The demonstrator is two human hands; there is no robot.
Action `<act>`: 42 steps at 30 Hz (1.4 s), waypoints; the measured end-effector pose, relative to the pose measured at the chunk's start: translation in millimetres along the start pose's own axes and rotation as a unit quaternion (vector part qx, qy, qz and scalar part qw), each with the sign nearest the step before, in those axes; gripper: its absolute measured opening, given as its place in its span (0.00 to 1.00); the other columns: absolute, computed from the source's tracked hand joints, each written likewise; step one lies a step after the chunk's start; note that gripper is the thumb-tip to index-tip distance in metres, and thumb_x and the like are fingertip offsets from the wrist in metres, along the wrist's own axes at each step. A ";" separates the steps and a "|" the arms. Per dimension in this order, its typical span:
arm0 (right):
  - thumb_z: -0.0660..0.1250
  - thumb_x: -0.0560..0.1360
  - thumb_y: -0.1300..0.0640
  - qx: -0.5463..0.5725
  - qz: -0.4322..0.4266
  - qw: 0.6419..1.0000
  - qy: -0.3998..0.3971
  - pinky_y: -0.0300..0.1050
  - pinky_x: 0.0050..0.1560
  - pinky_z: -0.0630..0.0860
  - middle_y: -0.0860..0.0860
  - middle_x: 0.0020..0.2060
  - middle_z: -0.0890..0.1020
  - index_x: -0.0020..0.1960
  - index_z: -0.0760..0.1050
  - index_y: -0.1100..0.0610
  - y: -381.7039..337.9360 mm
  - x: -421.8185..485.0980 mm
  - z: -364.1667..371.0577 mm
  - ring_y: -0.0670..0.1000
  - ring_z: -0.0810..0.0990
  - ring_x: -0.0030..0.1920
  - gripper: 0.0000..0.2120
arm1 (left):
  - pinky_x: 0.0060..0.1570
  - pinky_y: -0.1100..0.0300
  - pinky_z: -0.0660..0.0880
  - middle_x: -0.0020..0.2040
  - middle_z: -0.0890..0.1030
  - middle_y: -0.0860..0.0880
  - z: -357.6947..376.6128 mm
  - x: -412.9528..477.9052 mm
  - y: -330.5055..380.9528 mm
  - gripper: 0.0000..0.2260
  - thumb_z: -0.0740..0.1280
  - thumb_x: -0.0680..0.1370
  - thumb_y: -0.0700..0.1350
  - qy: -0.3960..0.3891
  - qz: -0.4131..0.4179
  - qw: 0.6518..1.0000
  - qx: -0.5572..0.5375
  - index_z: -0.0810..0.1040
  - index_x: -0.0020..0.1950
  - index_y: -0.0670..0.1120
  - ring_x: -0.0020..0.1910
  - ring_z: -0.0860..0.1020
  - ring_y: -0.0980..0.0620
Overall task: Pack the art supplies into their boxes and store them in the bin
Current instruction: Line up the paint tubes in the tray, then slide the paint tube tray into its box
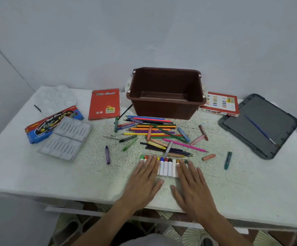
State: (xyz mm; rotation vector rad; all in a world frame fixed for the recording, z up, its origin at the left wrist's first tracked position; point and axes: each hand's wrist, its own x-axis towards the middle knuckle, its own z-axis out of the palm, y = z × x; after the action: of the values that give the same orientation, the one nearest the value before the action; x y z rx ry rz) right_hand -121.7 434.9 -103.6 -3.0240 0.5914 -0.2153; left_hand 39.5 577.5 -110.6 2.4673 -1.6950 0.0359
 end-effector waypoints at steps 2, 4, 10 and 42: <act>0.50 0.82 0.40 0.015 0.013 1.000 0.012 0.59 0.74 0.57 0.61 0.74 0.66 0.75 0.66 0.63 -4.2 3.1 -4.6 0.61 0.61 0.76 0.32 | 0.73 0.49 0.53 0.79 0.58 0.43 0.9 -0.5 0.5 0.29 0.47 0.85 0.59 -0.004 -0.002 1.000 -0.008 0.58 0.79 0.40 0.79 0.55 0.47; 0.48 0.82 0.39 0.036 0.029 0.999 0.022 0.59 0.73 0.57 0.63 0.72 0.69 0.72 0.69 0.63 -9.8 8.9 -10.1 0.63 0.64 0.74 0.33 | 0.74 0.50 0.51 0.80 0.56 0.44 -0.9 -1.6 -0.1 0.29 0.48 0.85 0.59 -0.015 0.004 0.999 -0.037 0.57 0.79 0.41 0.79 0.53 0.49; 0.49 0.82 0.39 0.160 0.054 0.985 0.028 0.62 0.72 0.64 0.56 0.73 0.69 0.71 0.72 0.55 -41.2 46.0 -21.2 0.58 0.61 0.77 0.29 | 0.76 0.61 0.52 0.77 0.57 0.59 -29.2 -5.0 -32.7 0.27 0.48 0.83 0.62 0.028 -0.074 0.954 -0.287 0.58 0.79 0.51 0.76 0.50 0.69; 0.60 0.82 0.47 0.463 0.012 0.869 -0.173 0.47 0.65 0.71 0.44 0.65 0.73 0.73 0.66 0.51 -288.7 345.6 -28.0 0.45 0.72 0.65 0.22 | 0.64 0.54 0.67 0.70 0.72 0.43 -115.8 -64.4 -319.3 0.19 0.62 0.83 0.46 0.259 -0.584 0.690 -0.339 0.68 0.74 0.45 0.69 0.70 0.45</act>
State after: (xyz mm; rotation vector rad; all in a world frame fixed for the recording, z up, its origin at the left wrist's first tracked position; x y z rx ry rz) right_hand 298.3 570.6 -9.6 -2.0413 0.3400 0.0495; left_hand 320.5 765.0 -37.2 2.1175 0.2566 -0.0343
